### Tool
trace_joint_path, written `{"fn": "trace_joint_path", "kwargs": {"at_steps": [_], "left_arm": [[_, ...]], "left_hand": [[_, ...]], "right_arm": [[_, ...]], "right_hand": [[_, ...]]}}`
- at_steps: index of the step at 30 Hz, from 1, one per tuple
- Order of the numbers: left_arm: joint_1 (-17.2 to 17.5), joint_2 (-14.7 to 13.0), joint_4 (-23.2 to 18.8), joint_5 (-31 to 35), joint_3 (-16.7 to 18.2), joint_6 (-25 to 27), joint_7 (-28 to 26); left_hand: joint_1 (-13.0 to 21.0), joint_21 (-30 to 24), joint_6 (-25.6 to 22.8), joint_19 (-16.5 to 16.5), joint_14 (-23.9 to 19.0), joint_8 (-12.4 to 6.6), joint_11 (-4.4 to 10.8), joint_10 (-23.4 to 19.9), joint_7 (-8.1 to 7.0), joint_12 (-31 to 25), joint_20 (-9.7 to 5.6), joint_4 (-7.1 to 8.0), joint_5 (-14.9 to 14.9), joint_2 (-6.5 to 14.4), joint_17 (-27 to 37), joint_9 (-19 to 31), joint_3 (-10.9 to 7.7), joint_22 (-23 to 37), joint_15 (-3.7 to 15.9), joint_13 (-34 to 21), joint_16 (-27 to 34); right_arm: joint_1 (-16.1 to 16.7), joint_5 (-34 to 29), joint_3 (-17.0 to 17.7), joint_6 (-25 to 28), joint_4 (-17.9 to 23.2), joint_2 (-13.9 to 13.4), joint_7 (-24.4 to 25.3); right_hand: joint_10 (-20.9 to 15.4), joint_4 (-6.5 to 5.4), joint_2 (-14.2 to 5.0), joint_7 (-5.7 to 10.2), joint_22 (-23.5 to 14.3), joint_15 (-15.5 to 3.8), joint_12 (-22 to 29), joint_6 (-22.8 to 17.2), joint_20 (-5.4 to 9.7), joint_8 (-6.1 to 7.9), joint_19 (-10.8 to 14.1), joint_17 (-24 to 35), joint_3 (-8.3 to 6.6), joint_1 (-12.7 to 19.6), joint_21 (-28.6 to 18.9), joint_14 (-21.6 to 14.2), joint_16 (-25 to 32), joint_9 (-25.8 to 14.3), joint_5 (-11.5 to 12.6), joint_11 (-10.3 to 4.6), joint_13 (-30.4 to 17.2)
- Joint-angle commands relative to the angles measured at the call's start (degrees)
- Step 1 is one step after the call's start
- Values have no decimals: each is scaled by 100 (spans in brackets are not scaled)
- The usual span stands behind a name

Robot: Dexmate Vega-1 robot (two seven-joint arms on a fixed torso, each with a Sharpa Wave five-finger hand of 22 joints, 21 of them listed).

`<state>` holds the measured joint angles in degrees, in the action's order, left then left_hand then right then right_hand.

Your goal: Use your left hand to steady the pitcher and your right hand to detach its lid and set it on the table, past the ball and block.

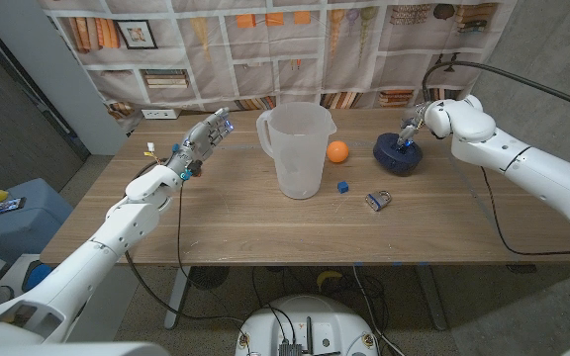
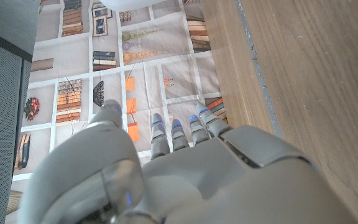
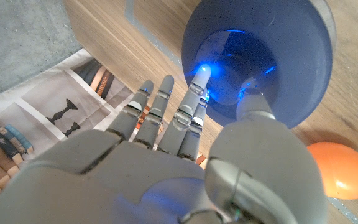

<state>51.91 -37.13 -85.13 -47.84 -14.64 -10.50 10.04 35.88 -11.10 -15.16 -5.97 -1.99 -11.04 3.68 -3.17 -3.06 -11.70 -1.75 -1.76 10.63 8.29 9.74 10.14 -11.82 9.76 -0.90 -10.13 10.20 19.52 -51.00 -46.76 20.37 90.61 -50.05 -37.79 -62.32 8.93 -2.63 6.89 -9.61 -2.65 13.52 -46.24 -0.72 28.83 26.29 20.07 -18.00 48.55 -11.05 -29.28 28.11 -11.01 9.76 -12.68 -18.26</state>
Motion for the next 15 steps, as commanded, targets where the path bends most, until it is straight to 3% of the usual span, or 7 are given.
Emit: {"fn": "trace_joint_path", "kwargs": {"at_steps": [1,8,15], "left_arm": [[44,73,-17,72,-19,-68,-178],[33,72,-16,82,-30,-42,-208],[21,79,-5,77,-41,-17,-220]], "left_hand": [[-43,-35,-77,-71,-31,16,-3,-55,10,-17,2,24,43,20,9,4,-13,7,13,-7,36],[-67,-32,-130,-87,-66,8,-2,-96,24,-21,16,17,51,44,2,2,-32,6,18,-6,35],[-77,-35,-168,-118,-112,6,5,-145,17,-27,7,1,58,67,-3,1,-58,5,6,-6,38]], "right_arm": [[3,-119,-114,120,-105,140,-12],[12,-106,-143,140,-119,165,4],[20,-86,-150,140,-98,155,11]], "right_hand": [[36,-16,-352,586,-18,-805,3,-597,14,204,72,29,-21,270,-18,-38,-12,-211,38,7,-24],[68,-25,-297,585,-18,-774,-22,-571,6,203,91,24,11,221,-22,-33,-30,-214,33,11,-15],[216,-13,-66,586,-18,-741,-101,-366,-33,143,120,7,120,110,-22,5,-89,-215,53,19,11]]}}
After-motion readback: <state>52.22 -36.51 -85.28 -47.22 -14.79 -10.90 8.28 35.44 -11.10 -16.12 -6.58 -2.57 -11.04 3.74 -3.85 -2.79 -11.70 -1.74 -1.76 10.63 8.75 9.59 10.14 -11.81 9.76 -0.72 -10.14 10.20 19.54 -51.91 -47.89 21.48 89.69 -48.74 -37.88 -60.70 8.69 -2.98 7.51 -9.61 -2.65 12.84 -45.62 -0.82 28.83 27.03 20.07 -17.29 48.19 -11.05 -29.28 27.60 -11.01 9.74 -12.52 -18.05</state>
